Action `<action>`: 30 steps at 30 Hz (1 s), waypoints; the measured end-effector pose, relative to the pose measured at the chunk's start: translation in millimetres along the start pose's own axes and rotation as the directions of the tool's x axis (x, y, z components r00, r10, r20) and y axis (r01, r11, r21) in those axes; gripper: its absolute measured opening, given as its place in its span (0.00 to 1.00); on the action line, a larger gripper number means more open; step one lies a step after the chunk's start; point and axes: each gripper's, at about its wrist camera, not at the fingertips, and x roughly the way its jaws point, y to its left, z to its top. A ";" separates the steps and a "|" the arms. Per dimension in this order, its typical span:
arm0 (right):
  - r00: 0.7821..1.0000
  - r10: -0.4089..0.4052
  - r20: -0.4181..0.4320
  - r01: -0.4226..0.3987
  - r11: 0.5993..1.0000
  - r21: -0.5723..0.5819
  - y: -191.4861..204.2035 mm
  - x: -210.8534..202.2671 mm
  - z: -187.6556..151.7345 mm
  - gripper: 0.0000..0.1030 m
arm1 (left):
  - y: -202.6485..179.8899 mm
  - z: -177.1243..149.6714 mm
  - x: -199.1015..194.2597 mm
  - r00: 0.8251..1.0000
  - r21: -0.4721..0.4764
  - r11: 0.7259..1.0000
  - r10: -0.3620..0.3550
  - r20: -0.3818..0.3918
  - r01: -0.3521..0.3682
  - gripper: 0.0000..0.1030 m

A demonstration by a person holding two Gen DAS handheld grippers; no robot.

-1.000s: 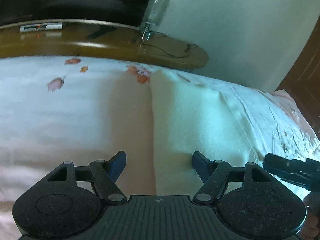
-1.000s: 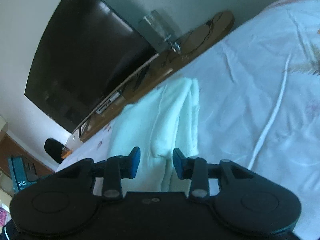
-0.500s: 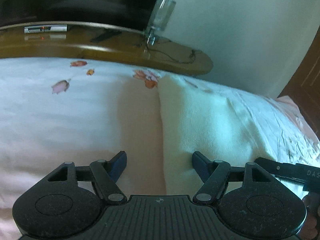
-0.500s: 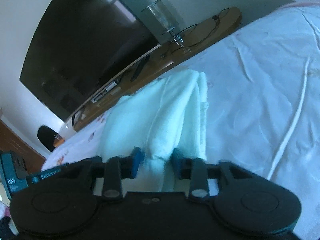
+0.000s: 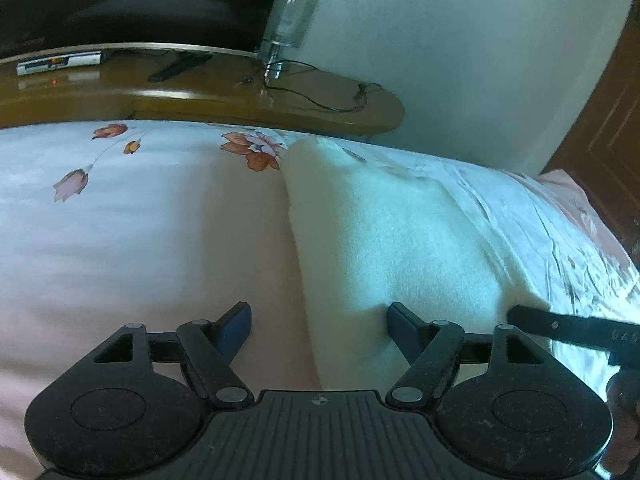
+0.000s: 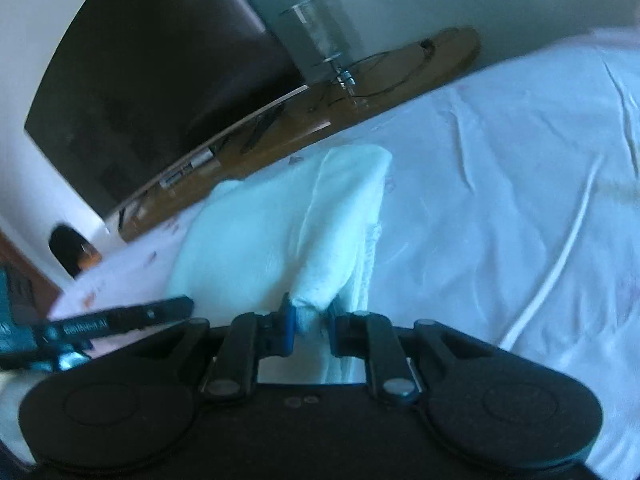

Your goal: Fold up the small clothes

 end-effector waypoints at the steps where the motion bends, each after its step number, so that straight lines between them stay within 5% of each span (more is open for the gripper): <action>1: 1.000 0.006 -0.004 -0.005 1.000 0.011 -0.7 -1.7 -0.1 0.16 | 1.6 0.1 -0.2 1.000 0.000 1.000 -0.003 -0.003 0.003 0.73; 11: 0.999 0.023 -0.030 -0.023 0.999 0.027 1.1 -0.8 -0.9 0.17 | 2.0 8.9 -14.9 0.999 0.039 0.999 0.019 0.025 -0.020 0.81; 14: 0.989 -0.089 0.117 0.102 0.989 -0.111 24.2 -23.7 5.0 0.38 | -4.3 25.9 -25.2 0.992 0.076 0.996 0.040 0.122 -0.049 0.81; 16: 0.980 -0.093 0.174 0.124 0.976 -0.178 37.3 -25.1 14.8 0.36 | -6.6 39.9 -13.2 0.991 0.074 0.994 0.068 0.112 -0.077 0.81; 20: 0.977 -0.143 0.155 0.187 0.927 -0.325 59.0 11.4 28.3 0.32 | -10.5 56.6 21.0 0.992 0.097 0.989 0.106 0.065 -0.112 0.81; 24: 0.966 -0.234 0.112 0.259 0.872 -0.415 52.0 46.5 25.6 0.15 | -9.7 51.6 42.8 0.992 0.140 0.982 0.122 0.029 -0.124 0.87; 30: 0.971 -0.211 0.116 0.240 0.895 -0.377 34.5 43.8 25.2 0.19 | 3.8 42.8 27.5 0.995 0.070 0.994 0.082 0.059 -0.086 0.92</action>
